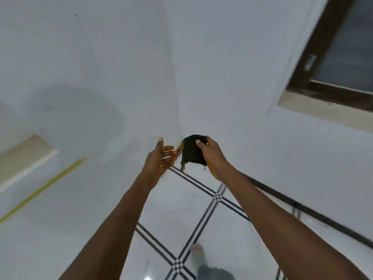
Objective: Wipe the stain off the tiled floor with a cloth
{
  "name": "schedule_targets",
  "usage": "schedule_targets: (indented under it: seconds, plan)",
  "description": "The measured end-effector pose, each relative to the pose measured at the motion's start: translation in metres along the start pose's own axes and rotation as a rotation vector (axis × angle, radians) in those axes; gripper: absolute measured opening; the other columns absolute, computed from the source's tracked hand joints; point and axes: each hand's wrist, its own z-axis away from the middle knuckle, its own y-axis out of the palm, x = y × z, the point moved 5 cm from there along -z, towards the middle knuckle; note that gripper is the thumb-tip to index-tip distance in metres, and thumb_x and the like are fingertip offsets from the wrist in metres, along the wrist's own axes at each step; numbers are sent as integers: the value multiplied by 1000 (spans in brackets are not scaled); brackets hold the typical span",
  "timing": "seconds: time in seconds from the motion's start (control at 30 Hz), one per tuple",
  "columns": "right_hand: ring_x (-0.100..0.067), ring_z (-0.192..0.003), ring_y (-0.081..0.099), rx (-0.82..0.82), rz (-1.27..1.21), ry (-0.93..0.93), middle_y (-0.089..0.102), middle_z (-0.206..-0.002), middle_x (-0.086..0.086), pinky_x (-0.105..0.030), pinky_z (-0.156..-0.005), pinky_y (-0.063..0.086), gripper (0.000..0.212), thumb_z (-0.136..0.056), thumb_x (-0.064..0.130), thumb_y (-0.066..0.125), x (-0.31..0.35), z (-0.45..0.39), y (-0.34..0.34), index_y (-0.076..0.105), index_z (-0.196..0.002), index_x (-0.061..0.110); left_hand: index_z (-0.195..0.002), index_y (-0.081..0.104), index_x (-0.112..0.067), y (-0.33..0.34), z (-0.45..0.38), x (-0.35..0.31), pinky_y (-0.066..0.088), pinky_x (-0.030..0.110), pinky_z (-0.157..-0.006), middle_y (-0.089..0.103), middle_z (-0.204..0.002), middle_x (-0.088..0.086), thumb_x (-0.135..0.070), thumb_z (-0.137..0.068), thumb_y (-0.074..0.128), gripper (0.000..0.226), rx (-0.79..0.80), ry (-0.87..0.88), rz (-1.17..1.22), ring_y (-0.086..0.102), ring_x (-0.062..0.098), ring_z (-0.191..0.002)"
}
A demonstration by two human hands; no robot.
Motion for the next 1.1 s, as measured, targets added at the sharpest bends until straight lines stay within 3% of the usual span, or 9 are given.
schedule_targets:
  seconds: [0.17, 0.37, 0.43, 0.6, 0.67, 0.77, 0.9, 1.0, 1.1]
  plan:
    - [-24, -121, 65, 249, 90, -30, 66, -132, -8, -42, -106, 56, 30, -109, 28, 52, 25, -54, 164, 56, -137, 18, -122, 68, -8, -145, -16, -28, 56, 40, -98, 74, -116, 12, -62, -102, 39, 64, -233, 59, 99, 70, 29, -109]
    - [-17, -110, 66, 502, 175, -28, 67, -121, -2, -27, -85, 59, 17, -109, 27, 52, 37, -85, 334, 57, -125, 24, -115, 69, -9, -295, -18, -35, 56, 37, -92, 74, -110, 12, -60, -102, 41, 59, -493, 22, 257, 71, 26, -101]
    - [-14, -107, 64, 574, 203, -38, 65, -117, 2, -22, -80, 56, 18, -109, 27, 52, 41, -90, 391, 56, -126, 24, -116, 69, -8, -344, -17, -36, 56, 37, -93, 74, -111, 12, -58, -103, 42, 59, -577, 31, 300, 71, 26, -101]
    - [-17, -111, 61, 689, 298, -30, 62, -128, -4, -21, -77, 54, 29, -110, 25, 51, 36, -98, 507, 53, -138, 19, -118, 69, -8, -435, -8, -40, 56, 38, -94, 74, -112, 11, -55, -103, 44, 54, -711, 28, 405, 71, 26, -103]
    - [-20, -116, 61, 750, 309, -4, 62, -130, -5, -24, -81, 56, 31, -109, 25, 51, 35, -98, 547, 53, -140, 18, -120, 67, -8, -465, -4, -42, 55, 39, -96, 74, -114, 11, -51, -105, 44, 52, -742, 44, 440, 70, 26, -105]
    - [-25, -120, 64, 862, 236, 79, 66, -130, -8, -39, -100, 58, 33, -107, 25, 55, 35, -105, 610, 56, -139, 17, -118, 66, -9, -514, 0, -48, 55, 38, -97, 73, -112, 10, -48, -106, 44, 47, -783, 73, 496, 70, 25, -105]
    - [-27, -124, 63, 828, 377, 67, 63, -140, -10, -45, -109, 54, 44, -106, 29, 57, 26, -146, 667, 53, -148, 14, -120, 65, -6, -570, -9, -57, 58, 34, -83, 70, -102, 9, -45, -106, 46, 46, -803, 93, 572, 69, 21, -89]
    - [-31, -124, 62, 751, 778, -85, 62, -135, -12, -41, -104, 55, 47, -106, 29, 54, 14, -175, 683, 46, -149, 11, -115, 67, -8, -590, -29, -55, 58, 38, -93, 72, -107, 11, -48, -105, 48, 45, -780, 64, 553, 71, 25, -97]
    - [-34, -125, 62, 659, 930, -266, 65, -133, -14, -38, -104, 52, 52, -103, 19, 57, 4, -188, 699, 41, -152, 11, -120, 65, -7, -596, -52, -51, 58, 40, -95, 72, -110, 11, -50, -104, 49, 48, -732, 34, 570, 72, 27, -103]
